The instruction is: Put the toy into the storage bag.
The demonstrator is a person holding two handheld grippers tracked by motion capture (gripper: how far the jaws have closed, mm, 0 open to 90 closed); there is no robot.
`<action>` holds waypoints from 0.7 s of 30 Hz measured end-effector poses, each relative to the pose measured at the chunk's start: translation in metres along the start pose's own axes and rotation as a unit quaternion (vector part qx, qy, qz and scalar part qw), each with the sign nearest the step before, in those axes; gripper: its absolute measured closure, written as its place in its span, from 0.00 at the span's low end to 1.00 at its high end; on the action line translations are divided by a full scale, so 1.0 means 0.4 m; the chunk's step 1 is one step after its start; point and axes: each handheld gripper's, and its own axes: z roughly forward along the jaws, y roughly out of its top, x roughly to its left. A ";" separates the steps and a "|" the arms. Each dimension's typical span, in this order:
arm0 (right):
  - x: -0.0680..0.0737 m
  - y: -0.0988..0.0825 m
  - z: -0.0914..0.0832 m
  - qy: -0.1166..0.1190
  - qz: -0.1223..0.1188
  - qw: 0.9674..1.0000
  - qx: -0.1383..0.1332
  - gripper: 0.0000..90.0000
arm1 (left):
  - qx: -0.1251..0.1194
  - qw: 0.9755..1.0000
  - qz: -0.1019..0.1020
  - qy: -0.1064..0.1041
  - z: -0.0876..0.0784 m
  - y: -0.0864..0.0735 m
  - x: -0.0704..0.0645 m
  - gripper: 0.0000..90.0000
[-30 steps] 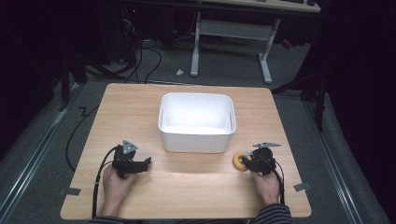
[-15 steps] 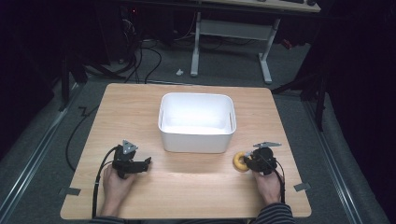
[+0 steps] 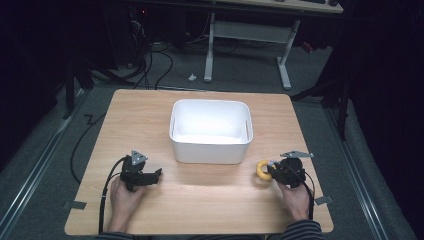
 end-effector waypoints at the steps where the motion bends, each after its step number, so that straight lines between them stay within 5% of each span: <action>1: -0.001 0.001 -0.008 -0.002 0.001 1.000 -0.004 0.74 | 0.000 1.000 0.000 0.000 0.000 0.000 0.000 0.17; 21: -0.010 0.031 -0.077 -0.007 -0.009 1.000 -0.027 0.74 | -0.001 1.000 -0.001 -0.001 0.000 0.000 0.001 0.18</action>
